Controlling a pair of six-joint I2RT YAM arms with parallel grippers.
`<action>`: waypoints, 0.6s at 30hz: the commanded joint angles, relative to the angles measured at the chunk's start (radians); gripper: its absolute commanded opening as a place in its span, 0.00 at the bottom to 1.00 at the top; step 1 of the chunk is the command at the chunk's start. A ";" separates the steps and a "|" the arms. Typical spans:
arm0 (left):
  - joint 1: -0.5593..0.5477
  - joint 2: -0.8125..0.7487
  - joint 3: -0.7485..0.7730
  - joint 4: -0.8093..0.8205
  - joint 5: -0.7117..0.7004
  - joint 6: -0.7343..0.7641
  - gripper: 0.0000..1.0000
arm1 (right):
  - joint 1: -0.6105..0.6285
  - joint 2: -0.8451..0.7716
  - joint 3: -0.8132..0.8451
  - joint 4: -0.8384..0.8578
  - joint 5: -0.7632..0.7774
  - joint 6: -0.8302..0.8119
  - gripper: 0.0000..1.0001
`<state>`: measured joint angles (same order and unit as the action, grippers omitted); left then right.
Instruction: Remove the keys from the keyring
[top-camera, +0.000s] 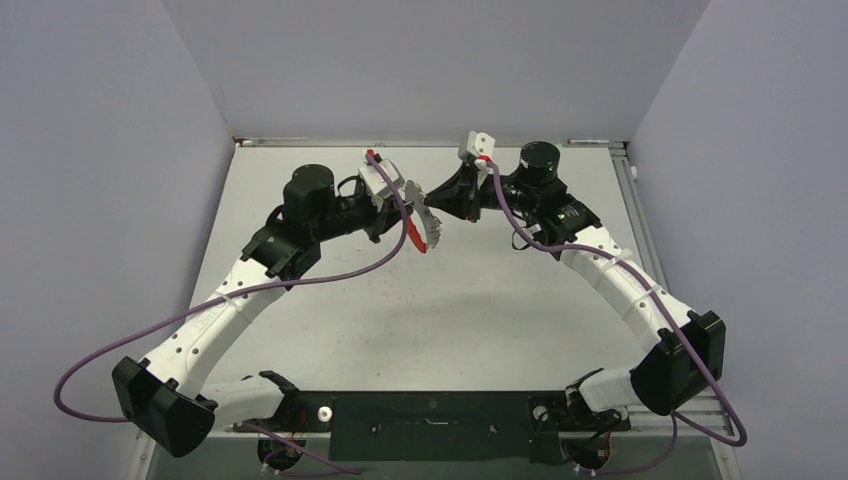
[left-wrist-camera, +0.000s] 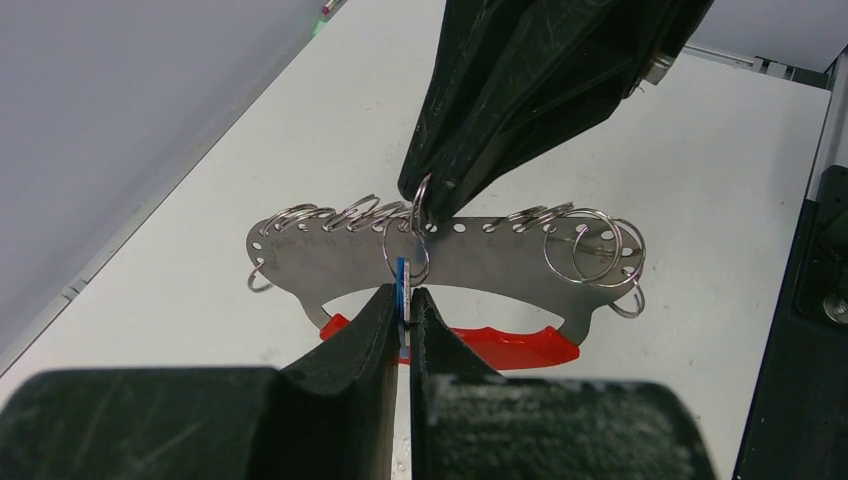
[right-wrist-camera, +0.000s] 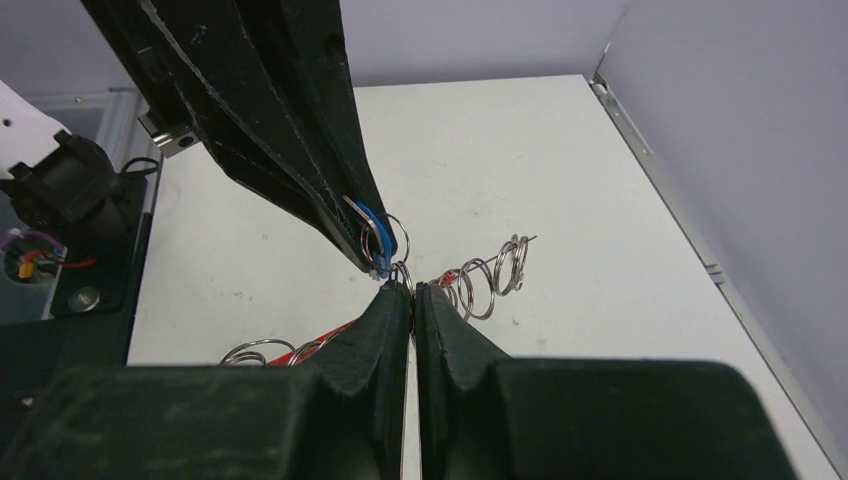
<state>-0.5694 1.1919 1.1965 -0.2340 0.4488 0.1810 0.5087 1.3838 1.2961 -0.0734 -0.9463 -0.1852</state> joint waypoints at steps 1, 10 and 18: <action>0.006 -0.027 0.021 0.031 0.009 -0.018 0.00 | -0.041 -0.046 -0.050 0.316 -0.068 0.218 0.05; 0.002 -0.011 0.025 0.017 0.013 0.004 0.00 | -0.059 -0.061 -0.090 0.465 -0.132 0.349 0.05; -0.015 -0.002 0.044 0.009 0.020 0.041 0.00 | -0.061 -0.045 -0.090 0.535 -0.143 0.428 0.05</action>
<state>-0.5800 1.1919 1.1969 -0.2283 0.4610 0.1978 0.4633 1.3758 1.1950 0.3138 -1.0645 0.1787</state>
